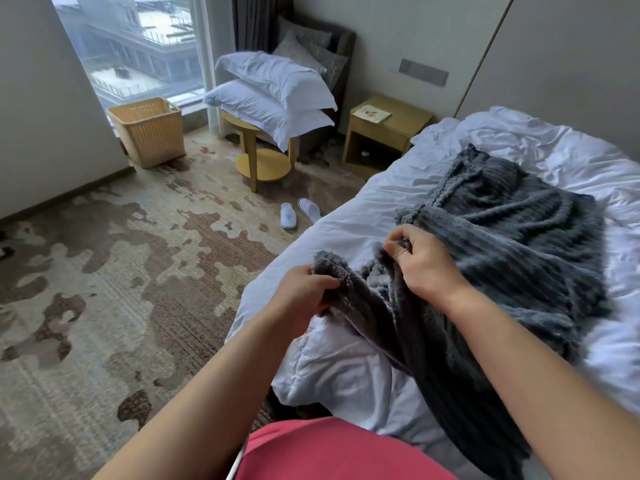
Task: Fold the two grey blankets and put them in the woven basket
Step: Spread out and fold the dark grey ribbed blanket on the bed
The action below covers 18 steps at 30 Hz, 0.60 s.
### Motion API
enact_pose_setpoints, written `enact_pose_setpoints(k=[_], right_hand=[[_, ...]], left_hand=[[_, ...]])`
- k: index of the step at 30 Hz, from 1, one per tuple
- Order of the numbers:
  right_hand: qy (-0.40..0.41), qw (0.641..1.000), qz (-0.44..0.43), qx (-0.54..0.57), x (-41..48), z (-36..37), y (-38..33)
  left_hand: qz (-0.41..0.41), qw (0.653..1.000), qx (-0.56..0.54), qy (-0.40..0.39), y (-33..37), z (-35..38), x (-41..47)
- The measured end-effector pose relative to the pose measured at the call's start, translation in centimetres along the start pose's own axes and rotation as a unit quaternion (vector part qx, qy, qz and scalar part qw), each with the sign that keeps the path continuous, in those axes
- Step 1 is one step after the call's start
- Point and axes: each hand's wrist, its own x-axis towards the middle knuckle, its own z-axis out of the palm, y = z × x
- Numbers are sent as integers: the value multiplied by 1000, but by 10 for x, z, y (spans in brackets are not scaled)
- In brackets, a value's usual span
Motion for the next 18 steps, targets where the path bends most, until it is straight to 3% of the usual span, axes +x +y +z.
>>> enact_pose_setpoints(k=[2, 5, 7, 9, 11, 13, 15, 18], right_hand=[[-93, 995, -18, 38, -9, -12, -9], [-273, 934, -85, 212, -23, -25, -28], [-260, 938, -94, 207, -21, -19, -32], [-160, 979, -86, 97, -11, -5, -27], [-117, 990, -65, 54, -5, 7, -21], [-133, 988, -59, 58, -4, 18, -12], [-160, 984, -55, 61, -5, 27, -3], [-193, 977, -23, 88, -8, 40, 8]], left_hand=[[5, 1000, -3, -14, 1, 1, 0], [9, 994, 6, -105, 7, 6, -2], [-1, 984, -12, -175, 11, 10, -4], [-16, 977, -36, -210, 14, 14, -6], [-50, 972, -78, -217, 12, 12, -5], [-67, 963, -80, -248, 7, 5, -3], [-39, 961, -5, -274, -1, -1, -3], [-25, 964, 54, -261, -11, -7, -4]])
